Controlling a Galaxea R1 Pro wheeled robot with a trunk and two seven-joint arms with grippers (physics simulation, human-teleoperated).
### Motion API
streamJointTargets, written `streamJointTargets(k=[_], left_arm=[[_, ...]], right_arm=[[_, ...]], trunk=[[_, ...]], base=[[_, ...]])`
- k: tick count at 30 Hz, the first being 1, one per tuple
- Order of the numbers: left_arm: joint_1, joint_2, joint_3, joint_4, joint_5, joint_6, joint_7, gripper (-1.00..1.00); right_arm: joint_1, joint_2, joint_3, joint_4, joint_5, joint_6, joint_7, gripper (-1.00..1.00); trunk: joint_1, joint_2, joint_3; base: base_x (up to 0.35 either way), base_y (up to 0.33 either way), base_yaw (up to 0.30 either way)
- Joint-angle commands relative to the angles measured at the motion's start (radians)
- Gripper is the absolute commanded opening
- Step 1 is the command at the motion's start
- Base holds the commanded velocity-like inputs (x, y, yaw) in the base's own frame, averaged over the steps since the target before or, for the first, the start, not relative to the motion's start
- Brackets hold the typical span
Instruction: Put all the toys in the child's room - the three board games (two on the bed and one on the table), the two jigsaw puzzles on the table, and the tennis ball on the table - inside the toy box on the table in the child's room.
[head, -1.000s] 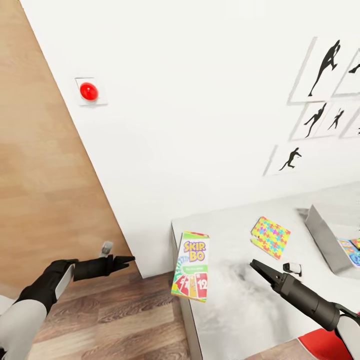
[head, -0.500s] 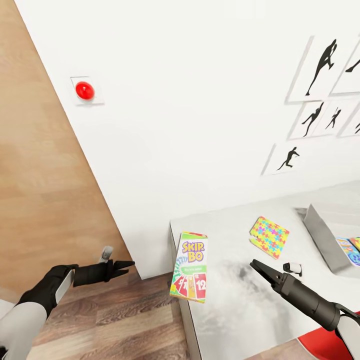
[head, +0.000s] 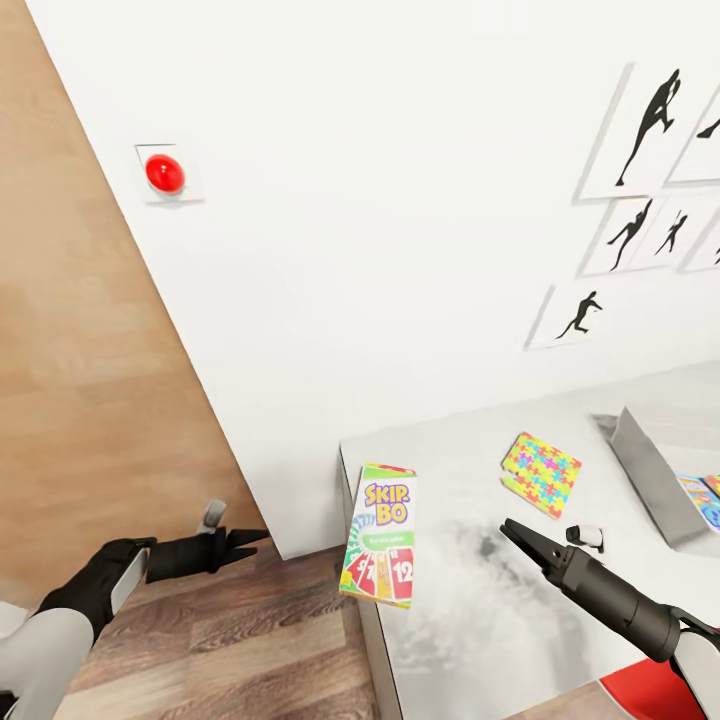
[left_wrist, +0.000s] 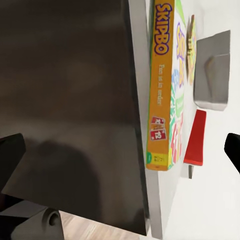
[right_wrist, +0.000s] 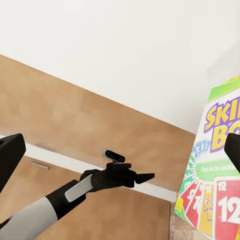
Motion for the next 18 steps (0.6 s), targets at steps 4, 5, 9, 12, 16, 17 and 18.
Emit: streamJointTargets(k=[4, 5, 9, 12, 16, 17, 18], left_arm=[[-0.001, -0.002, 0.000, 0.001, 0.002, 0.008, -0.002, 1.00], [-0.001, -0.002, 0.000, 0.002, 0.002, 0.007, -0.002, 1.00], [-0.001, -0.003, -0.002, 0.002, 0.001, 0.004, -0.002, 1.00], [-0.001, -0.004, -0.003, 0.002, 0.001, -0.004, -0.002, 1.00], [-0.001, -0.005, -0.004, 0.002, 0.000, -0.008, -0.002, 1.00], [-0.001, -0.005, -0.005, 0.002, -0.001, -0.008, -0.002, 1.00], [-0.001, -0.005, -0.005, 0.002, -0.001, -0.009, -0.002, 1.00]], right_arm=[[-0.001, 0.000, -0.001, 0.000, -0.003, 0.006, 0.000, 1.00], [-0.001, 0.000, -0.001, 0.000, -0.003, 0.006, 0.000, 1.00], [-0.001, 0.000, -0.001, 0.000, -0.003, 0.006, 0.000, 1.00], [-0.001, 0.000, -0.001, 0.000, -0.003, 0.006, 0.000, 1.00], [-0.001, 0.000, -0.001, 0.000, -0.003, 0.006, 0.000, 1.00], [-0.001, 0.000, 0.000, 0.000, -0.003, 0.006, 0.000, 1.00], [-0.001, 0.000, 0.000, 0.000, -0.003, 0.006, 0.000, 1.00]], trunk=[[0.000, -0.001, -0.001], [0.000, -0.001, -0.001], [0.012, -0.022, -0.011], [0.023, -0.043, -0.020], [0.027, -0.050, -0.023], [0.027, -0.050, -0.023], [0.027, -0.050, -0.023]], base=[[0.000, 0.000, 0.000], [0.000, 0.000, 0.000], [0.000, 0.000, 0.000], [0.000, 0.000, 0.000], [0.000, 0.000, 0.000], [0.000, 0.000, 0.000], [0.000, 0.000, -0.005]])
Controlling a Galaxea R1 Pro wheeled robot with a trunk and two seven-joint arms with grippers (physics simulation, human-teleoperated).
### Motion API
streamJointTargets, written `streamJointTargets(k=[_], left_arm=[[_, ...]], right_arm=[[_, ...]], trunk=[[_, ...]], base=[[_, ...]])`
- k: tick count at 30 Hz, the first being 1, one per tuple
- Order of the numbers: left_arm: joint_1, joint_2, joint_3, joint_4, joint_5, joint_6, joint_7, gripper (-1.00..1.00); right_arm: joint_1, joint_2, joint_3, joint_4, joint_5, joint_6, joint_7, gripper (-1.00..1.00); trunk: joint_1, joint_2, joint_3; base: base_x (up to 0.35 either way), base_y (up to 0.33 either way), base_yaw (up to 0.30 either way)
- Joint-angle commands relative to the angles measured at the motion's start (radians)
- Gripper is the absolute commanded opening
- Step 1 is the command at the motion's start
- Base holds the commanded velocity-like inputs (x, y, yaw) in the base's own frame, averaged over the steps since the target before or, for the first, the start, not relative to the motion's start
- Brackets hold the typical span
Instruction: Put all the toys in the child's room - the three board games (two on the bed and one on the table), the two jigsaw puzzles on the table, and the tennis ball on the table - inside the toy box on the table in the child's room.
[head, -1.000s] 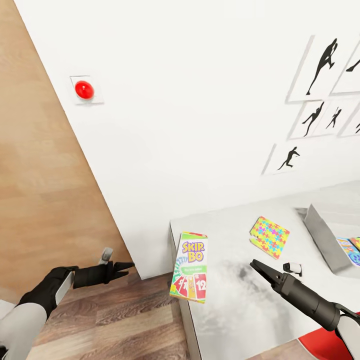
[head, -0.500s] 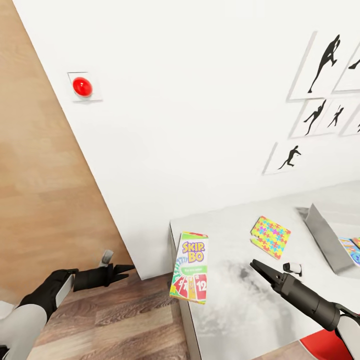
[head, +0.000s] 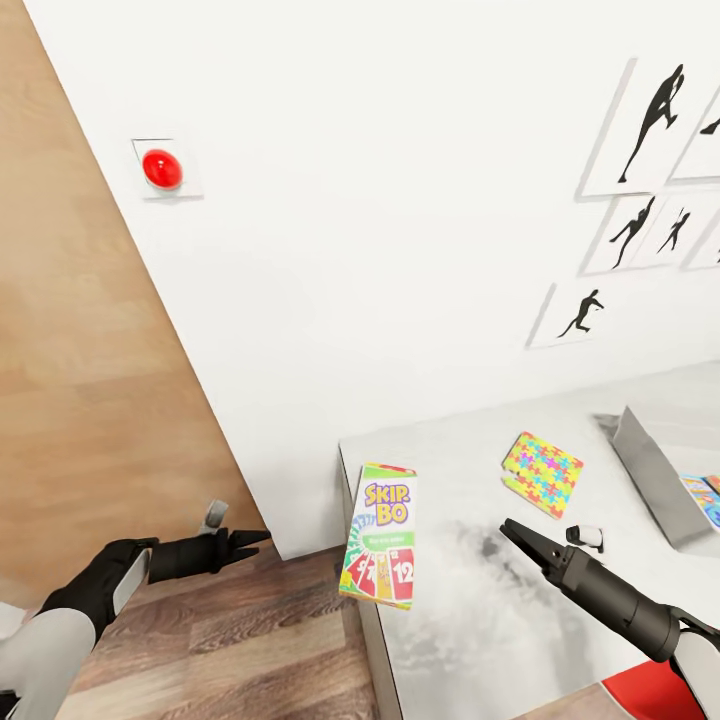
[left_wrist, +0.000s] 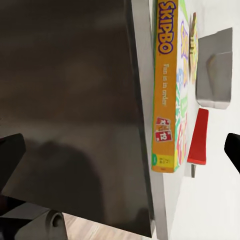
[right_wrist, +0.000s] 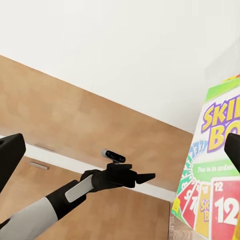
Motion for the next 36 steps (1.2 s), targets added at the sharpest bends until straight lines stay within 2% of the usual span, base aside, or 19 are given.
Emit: streamJointTargets(k=[1, 27, 36], left_arm=[[-0.001, 0.000, 0.000, 0.000, 0.002, 0.009, -0.002, 1.00], [-0.001, 0.001, -0.001, 0.000, 0.003, 0.008, -0.004, 1.00], [-0.001, 0.001, -0.001, 0.000, 0.003, 0.008, -0.004, 1.00]], right_arm=[[-0.001, 0.000, 0.000, 0.000, -0.003, 0.006, 0.000, 1.00], [-0.001, 0.002, 0.000, 0.000, -0.003, 0.004, 0.000, 1.00], [-0.001, 0.002, 0.000, 0.000, -0.003, 0.004, 0.000, 1.00]], trunk=[[0.000, -0.001, -0.001], [0.000, -0.001, 0.025], [0.000, -0.001, 0.036]], base=[[0.000, 0.000, -0.018], [0.000, 0.000, -0.156], [-0.099, 0.000, -0.185]])
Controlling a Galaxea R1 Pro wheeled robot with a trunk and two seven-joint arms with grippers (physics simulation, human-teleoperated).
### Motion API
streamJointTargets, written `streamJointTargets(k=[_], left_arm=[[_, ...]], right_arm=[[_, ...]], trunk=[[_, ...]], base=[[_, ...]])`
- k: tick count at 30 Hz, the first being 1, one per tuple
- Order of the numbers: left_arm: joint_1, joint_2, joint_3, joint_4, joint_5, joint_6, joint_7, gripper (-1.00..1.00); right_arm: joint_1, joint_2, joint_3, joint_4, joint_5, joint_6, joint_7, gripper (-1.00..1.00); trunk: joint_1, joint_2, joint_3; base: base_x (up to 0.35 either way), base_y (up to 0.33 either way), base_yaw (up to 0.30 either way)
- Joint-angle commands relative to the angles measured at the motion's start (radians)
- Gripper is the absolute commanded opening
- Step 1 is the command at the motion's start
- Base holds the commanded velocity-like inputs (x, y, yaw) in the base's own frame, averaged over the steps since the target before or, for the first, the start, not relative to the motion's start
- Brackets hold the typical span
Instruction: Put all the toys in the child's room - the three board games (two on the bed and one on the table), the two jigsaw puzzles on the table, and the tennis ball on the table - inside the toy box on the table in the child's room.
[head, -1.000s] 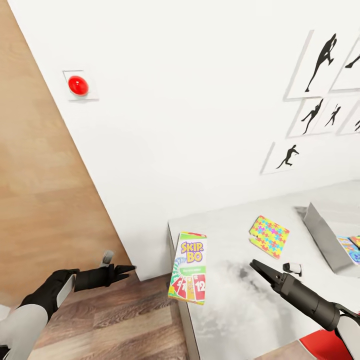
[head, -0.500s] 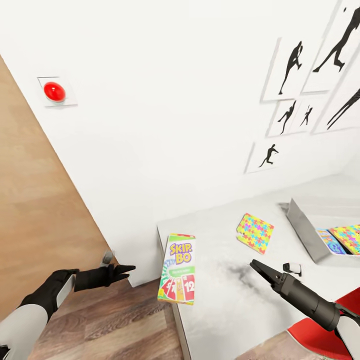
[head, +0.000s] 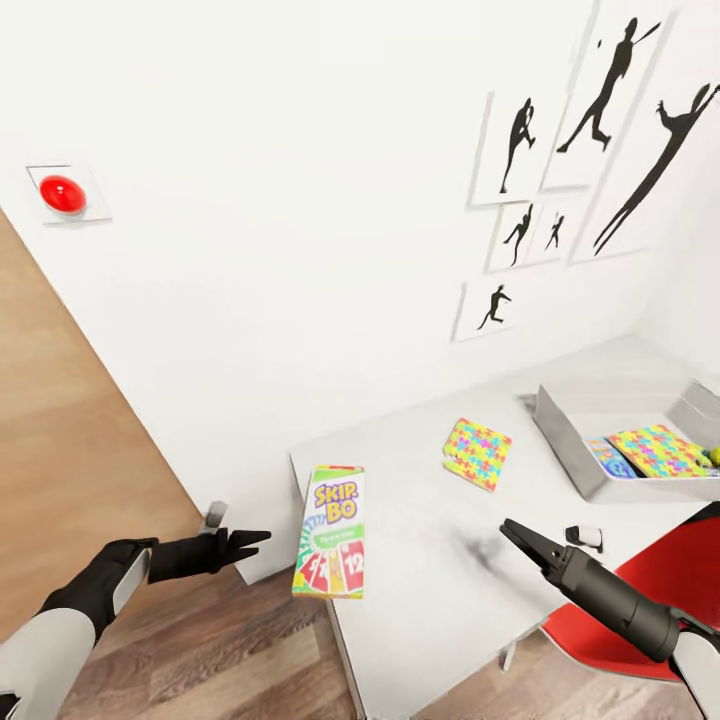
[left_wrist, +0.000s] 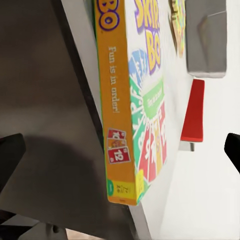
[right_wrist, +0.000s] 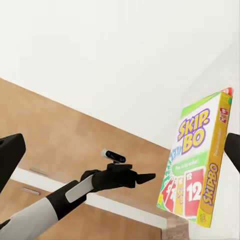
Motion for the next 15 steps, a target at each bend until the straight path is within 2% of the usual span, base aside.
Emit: streamJointTargets(k=[1, 6, 15], left_arm=[[0.000, 0.000, 0.001, 0.000, 0.002, 0.009, -0.002, 1.00], [0.000, 0.000, 0.001, 0.000, 0.002, 0.009, -0.002, 1.00], [0.000, 0.000, 0.000, 0.000, 0.002, 0.009, -0.002, 1.00]], right_arm=[[-0.001, 0.000, 0.000, 0.000, -0.003, 0.006, 0.000, 1.00], [-0.001, 0.001, 0.000, 0.000, -0.003, 0.006, 0.000, 1.00], [-0.001, 0.001, 0.000, 0.000, -0.003, 0.006, 0.000, 1.00]], trunk=[[0.000, -0.001, 0.000], [0.000, -0.001, 0.003], [0.000, -0.001, 0.005]], base=[[-0.058, 0.000, -0.161], [-0.035, 0.000, -0.102], [-0.008, 0.000, -0.023]])
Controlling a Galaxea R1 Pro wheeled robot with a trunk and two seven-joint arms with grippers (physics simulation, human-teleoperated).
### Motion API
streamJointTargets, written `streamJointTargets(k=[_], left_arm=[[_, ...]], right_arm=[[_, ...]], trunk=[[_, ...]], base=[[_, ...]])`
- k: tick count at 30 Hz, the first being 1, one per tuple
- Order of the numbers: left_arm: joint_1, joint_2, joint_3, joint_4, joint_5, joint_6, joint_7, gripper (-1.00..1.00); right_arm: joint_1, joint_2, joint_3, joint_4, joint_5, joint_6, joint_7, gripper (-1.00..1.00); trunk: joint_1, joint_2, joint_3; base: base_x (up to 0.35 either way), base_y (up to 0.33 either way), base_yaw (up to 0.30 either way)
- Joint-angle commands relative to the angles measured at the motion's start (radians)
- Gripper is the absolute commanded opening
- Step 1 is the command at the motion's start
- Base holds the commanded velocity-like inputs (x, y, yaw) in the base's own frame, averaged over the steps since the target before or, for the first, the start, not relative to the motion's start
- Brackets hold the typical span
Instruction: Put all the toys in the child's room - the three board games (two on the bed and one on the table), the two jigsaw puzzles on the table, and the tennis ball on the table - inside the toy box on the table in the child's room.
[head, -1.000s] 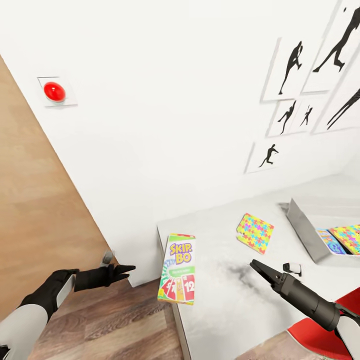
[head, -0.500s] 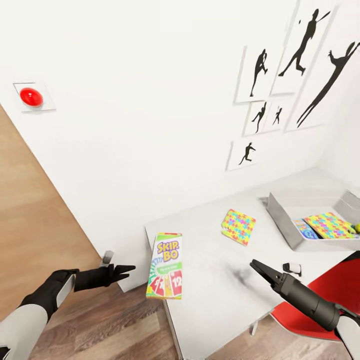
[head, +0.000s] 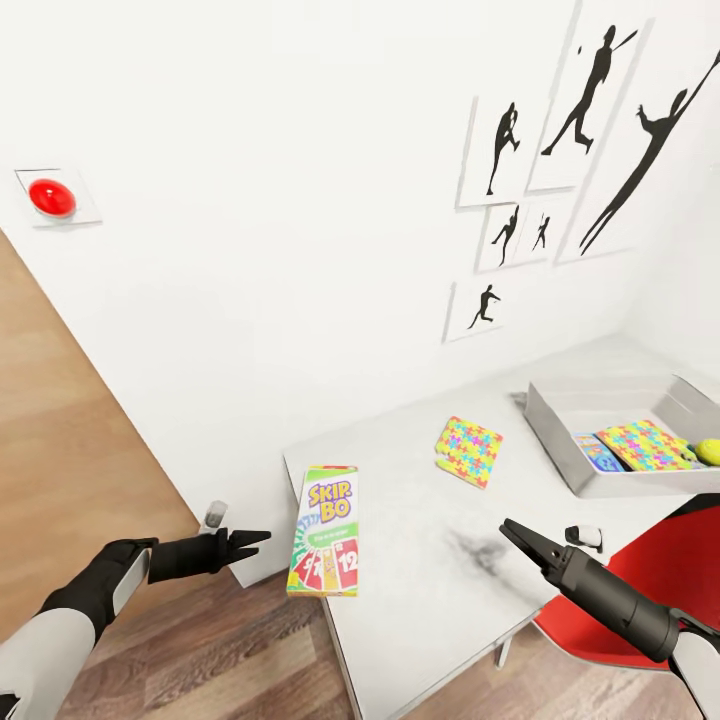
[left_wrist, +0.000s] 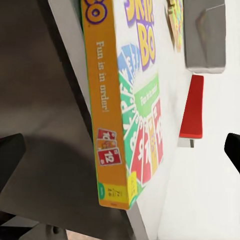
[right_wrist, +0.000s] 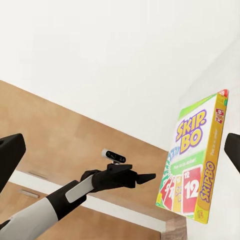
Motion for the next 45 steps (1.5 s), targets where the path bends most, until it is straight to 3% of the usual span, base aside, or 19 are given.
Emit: streamJointTargets(k=[1, 18, 39, 45], left_arm=[[-0.001, 0.000, 0.001, 0.000, 0.002, 0.009, -0.002, 1.00], [-0.001, 0.000, 0.003, 0.000, 0.002, 0.009, -0.002, 1.00], [-0.001, -0.002, 0.001, 0.000, 0.003, 0.009, -0.001, 1.00], [-0.001, -0.006, 0.000, 0.000, 0.001, 0.009, -0.001, 1.00]], right_arm=[[-0.001, 0.000, -0.001, 0.000, -0.003, 0.006, 0.001, 1.00], [-0.001, 0.003, -0.001, 0.000, -0.003, 0.006, -0.001, 1.00], [-0.001, 0.004, -0.001, 0.000, -0.003, 0.008, -0.001, 1.00], [-0.001, 0.006, 0.000, 0.000, -0.003, 0.009, -0.003, 1.00]], trunk=[[0.000, -0.001, -0.001], [0.000, -0.001, -0.001], [0.081, -0.148, -0.067], [0.081, -0.148, -0.067]], base=[[-0.002, 0.000, -0.006], [0.000, 0.000, -0.001], [0.000, 0.000, 0.000], [0.000, 0.000, 0.000]])
